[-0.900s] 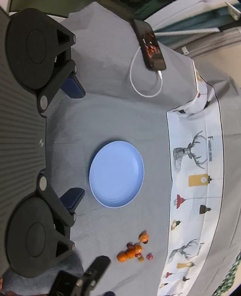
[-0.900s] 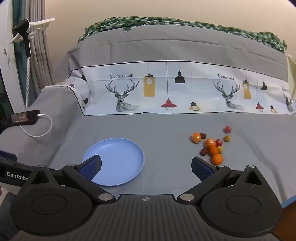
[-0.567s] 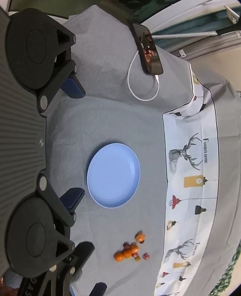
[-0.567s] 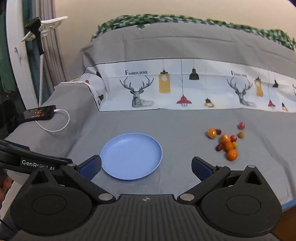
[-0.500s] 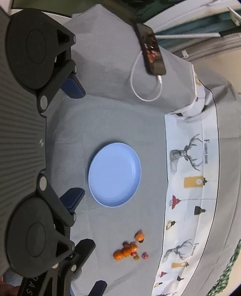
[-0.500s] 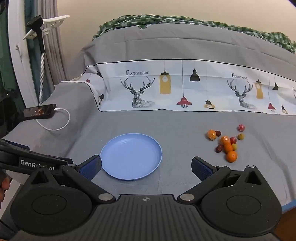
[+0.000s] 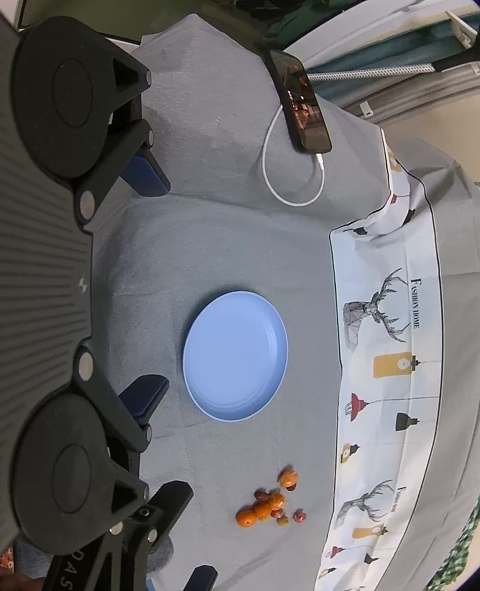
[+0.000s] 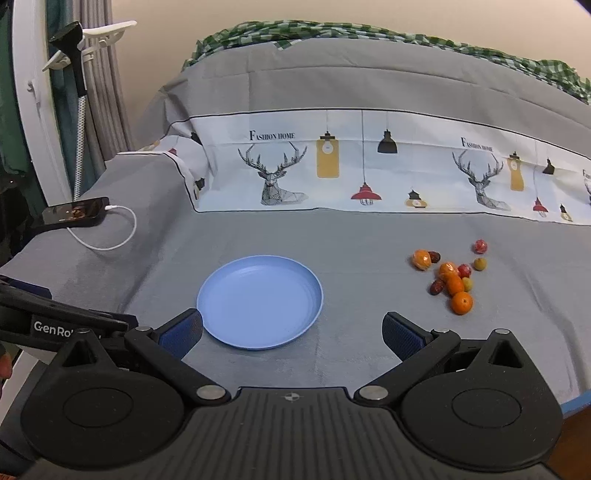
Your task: Organize fruits
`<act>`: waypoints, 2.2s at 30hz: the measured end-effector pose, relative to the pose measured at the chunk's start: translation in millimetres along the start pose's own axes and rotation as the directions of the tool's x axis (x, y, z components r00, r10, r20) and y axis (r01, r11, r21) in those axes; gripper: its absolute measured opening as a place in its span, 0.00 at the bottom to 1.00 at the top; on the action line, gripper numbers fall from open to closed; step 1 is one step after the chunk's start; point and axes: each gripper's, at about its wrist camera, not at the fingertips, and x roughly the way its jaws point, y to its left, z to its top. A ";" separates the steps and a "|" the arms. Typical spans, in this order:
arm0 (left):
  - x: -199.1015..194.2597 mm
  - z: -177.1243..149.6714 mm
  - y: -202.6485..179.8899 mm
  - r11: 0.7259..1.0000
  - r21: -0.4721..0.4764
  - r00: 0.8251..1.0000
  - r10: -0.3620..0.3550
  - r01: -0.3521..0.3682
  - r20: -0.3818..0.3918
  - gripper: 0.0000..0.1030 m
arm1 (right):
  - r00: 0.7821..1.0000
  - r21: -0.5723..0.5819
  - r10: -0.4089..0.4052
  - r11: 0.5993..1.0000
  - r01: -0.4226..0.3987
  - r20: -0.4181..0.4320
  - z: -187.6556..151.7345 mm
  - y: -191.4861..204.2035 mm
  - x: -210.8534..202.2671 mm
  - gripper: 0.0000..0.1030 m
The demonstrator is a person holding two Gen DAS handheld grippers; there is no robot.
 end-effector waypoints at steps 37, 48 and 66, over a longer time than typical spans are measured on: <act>-0.2 5.2 1.3 1.000 0.007 1.000 0.018 -0.019 0.016 1.00 | 1.000 -0.015 -0.014 1.000 0.014 0.000 -2.8 4.1 0.4 1.00; -4.6 8.9 3.9 1.000 0.003 0.999 0.018 -0.018 0.030 1.00 | 1.000 -0.027 -0.023 0.999 0.024 0.015 -1.6 7.6 -3.1 1.00; -3.6 7.7 5.7 1.000 0.013 0.999 0.026 -0.026 0.022 1.00 | 1.000 -0.016 -0.020 1.000 0.020 0.017 -1.6 5.6 -3.7 1.00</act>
